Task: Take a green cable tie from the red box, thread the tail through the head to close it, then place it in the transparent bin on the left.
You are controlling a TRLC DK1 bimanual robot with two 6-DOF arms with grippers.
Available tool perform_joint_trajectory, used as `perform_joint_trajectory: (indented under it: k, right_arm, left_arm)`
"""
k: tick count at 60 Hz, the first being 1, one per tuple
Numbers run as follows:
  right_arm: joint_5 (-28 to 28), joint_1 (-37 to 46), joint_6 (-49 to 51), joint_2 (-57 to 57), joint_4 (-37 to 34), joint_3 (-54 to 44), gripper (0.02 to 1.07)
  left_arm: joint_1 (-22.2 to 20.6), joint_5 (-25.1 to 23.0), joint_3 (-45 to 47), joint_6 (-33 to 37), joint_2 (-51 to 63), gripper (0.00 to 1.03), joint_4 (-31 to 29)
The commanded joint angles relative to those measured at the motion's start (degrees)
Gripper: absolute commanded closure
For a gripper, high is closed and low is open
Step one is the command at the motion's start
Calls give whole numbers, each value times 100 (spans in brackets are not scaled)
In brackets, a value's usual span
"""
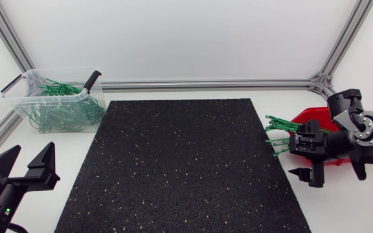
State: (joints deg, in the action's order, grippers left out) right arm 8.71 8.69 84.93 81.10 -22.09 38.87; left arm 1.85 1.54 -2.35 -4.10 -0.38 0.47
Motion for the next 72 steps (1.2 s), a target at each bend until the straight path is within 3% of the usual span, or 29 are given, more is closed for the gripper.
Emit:
perform_joint_trajectory:
  k: [1,36,72]
  right_arm:
    - [-62,19,253,-50,-50,-275,7]
    - [-133,406,815,-1703,-226,-908,7]
    - [-150,467,1237,-2538,-692,-1426,7]
  left_arm:
    - [9,30,226,-91,3,4,-109]
    - [44,13,226,-91,12,4,-126]
    - [79,4,226,-91,21,4,-135]
